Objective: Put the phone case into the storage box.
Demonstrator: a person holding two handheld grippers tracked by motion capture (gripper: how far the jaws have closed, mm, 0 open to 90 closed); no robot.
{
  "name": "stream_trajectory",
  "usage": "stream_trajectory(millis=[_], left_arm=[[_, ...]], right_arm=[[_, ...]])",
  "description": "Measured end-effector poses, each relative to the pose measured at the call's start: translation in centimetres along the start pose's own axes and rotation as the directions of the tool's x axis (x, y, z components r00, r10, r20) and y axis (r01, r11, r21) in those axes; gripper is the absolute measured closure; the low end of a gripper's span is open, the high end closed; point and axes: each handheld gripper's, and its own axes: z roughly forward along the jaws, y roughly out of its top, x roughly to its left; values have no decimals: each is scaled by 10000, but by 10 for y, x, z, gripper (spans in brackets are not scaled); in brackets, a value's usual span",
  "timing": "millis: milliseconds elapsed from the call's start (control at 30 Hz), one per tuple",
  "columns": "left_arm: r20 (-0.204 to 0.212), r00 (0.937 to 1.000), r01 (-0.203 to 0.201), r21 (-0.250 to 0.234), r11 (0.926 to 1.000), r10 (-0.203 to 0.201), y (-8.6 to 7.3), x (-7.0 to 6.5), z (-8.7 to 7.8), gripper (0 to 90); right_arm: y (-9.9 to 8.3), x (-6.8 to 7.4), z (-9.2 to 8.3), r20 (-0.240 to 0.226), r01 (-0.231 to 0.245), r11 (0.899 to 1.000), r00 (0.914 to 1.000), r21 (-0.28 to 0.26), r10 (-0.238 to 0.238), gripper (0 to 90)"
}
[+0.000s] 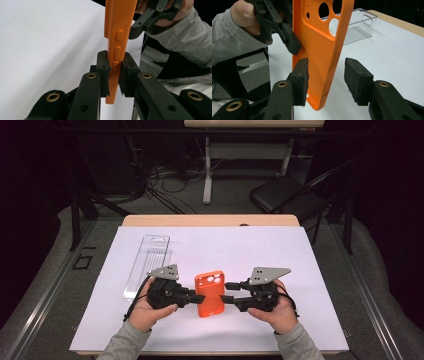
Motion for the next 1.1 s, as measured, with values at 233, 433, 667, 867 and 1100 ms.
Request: stream_trajectory(millis=[233,433,667,867,1100], left_arm=[[107,9999,-40,76,10000,39,0,0,2,802],[188,9998,-82,95,9999,81,0,-1,2,802],[320,9994,-122,84,9999,119,0,-2,3,802],[386,9991,-201,106,9997,197,0,-2,3,802],[482,9987,-179,101,9998,174,0,-3,3,802]], right_arm=[[0,2,2,-250,-42,9999,9997,114,44,592],[-1,2,3,-246,-75,9997,9997,241,81,617],[-2,1,5,-326,-168,9992,9993,363,180,640],[-2,0,4,-355,-205,9991,9991,367,218,671],[-4,-1,5,-367,-271,9989,9989,378,285,710]])
